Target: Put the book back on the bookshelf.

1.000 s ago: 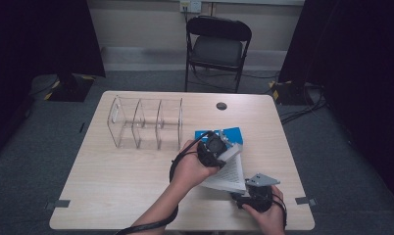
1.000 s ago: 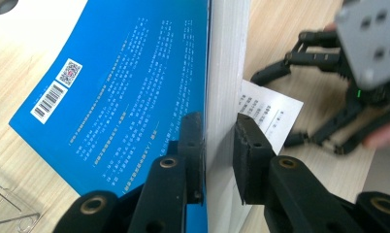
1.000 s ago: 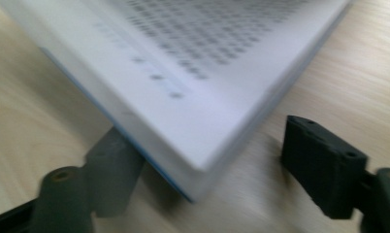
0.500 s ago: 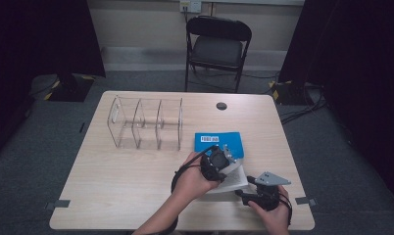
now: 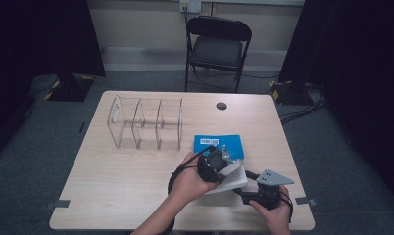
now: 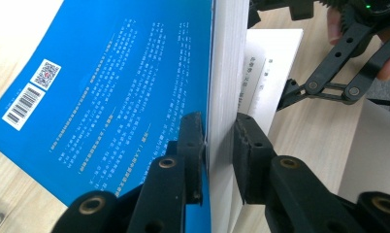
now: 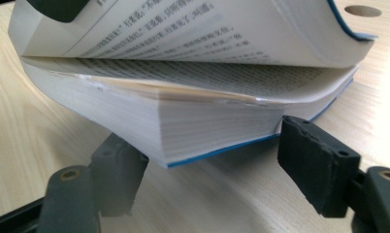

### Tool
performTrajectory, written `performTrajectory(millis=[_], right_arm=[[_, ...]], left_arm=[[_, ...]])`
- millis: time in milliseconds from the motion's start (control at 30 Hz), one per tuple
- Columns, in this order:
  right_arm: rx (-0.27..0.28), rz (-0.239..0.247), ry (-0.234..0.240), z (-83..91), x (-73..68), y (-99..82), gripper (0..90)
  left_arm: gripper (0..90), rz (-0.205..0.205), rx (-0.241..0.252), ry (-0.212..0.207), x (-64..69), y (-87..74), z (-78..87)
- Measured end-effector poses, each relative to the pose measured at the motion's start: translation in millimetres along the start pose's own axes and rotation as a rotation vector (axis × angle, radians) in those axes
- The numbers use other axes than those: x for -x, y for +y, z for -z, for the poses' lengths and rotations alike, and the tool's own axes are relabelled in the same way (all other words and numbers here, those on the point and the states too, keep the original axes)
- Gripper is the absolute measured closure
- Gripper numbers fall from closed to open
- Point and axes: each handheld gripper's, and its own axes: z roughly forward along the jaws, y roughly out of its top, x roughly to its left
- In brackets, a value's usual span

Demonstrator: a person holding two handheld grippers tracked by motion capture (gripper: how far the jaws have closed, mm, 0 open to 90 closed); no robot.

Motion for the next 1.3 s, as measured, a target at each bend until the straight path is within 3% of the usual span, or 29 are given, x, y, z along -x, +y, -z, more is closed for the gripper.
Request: performTrajectory(millis=[133,300,767,1033,1167,1300], right_arm=[[0.001,0.001,0.011,-0.6,0.5,0.0,24.7],[0.027,0.049,0.022,0.3,3.3,2.0,23.9],[0.075,0.113,0.041,9.2,5.3,15.7,19.6],[0.095,0.080,0.058,12.3,7.1,16.2,17.0],[0.081,0.075,0.050,7.0,7.3,9.5,17.2],[0.102,0.054,0.044,8.7,8.1,11.5,17.1]], left_arm=[[75.6,-0.004,-0.009,0.003,0.7,1.5,2.6],[75.8,-0.002,-0.005,0.003,0.7,5.4,7.9],[76.1,-0.012,-0.017,0.012,-1.1,20.8,26.9],[76.2,-0.011,-0.012,0.008,-3.9,25.9,32.9],[76.2,-0.015,-0.017,-0.001,-5.9,28.6,35.6],[76.2,-0.007,-0.011,-0.001,-6.5,29.5,36.9]])
